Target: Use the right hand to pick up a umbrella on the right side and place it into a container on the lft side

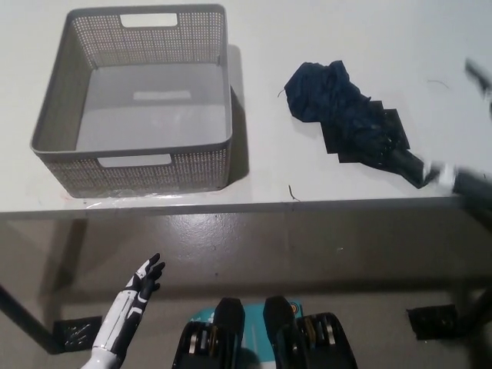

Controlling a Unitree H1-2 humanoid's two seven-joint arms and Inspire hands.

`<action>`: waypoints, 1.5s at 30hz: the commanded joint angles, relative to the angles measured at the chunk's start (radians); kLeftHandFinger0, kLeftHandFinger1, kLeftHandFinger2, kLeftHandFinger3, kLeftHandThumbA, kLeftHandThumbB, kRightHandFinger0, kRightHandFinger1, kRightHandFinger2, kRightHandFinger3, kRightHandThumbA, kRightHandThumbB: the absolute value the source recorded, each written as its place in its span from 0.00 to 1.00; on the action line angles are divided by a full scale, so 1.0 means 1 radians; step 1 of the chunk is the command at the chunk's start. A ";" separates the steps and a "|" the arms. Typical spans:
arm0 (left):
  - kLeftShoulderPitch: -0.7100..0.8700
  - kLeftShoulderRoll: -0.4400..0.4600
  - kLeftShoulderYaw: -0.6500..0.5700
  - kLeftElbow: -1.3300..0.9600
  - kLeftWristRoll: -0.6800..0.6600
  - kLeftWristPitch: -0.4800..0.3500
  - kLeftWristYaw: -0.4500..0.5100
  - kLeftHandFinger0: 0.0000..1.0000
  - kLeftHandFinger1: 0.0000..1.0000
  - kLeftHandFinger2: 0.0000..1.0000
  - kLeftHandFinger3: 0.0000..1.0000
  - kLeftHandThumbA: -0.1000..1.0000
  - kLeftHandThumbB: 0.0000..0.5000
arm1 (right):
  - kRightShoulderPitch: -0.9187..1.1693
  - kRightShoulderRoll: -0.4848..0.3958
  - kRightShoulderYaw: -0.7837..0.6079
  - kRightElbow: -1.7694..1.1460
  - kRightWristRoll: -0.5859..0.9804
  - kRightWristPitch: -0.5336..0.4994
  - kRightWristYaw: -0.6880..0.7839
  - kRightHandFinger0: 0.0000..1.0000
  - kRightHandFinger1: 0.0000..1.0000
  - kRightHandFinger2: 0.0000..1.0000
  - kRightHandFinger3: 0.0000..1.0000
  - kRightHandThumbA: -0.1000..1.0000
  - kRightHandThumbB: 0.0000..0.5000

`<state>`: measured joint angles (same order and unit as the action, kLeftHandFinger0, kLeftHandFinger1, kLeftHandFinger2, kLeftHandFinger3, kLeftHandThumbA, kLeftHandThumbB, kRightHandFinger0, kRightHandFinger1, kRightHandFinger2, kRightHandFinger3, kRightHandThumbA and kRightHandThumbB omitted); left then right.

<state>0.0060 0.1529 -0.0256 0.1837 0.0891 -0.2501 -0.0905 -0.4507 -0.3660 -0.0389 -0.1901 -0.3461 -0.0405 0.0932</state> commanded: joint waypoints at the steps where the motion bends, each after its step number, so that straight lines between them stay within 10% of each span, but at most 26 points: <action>1: -0.013 0.019 0.012 -0.036 0.002 -0.025 0.010 1.00 1.00 1.00 1.00 1.00 0.50 | -0.408 -0.122 0.066 0.212 -0.183 0.285 0.122 1.00 1.00 1.00 1.00 1.00 0.89; 22: 0.004 0.021 0.003 -0.048 0.008 -0.032 0.002 1.00 1.00 1.00 1.00 1.00 0.54 | -0.787 0.043 0.314 1.112 -0.150 0.318 0.106 1.00 1.00 1.00 1.00 1.00 0.90; 45: 0.019 0.037 -0.002 -0.057 -0.021 -0.045 -0.022 1.00 1.00 1.00 1.00 1.00 0.52 | -0.755 0.212 0.506 1.504 -0.198 0.300 0.125 1.00 1.00 1.00 1.00 1.00 1.00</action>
<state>0.0165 0.1653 -0.0324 0.1569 0.0885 -0.2497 -0.0957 -1.1918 -0.1709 0.4121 1.2453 -0.4938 0.2454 0.1834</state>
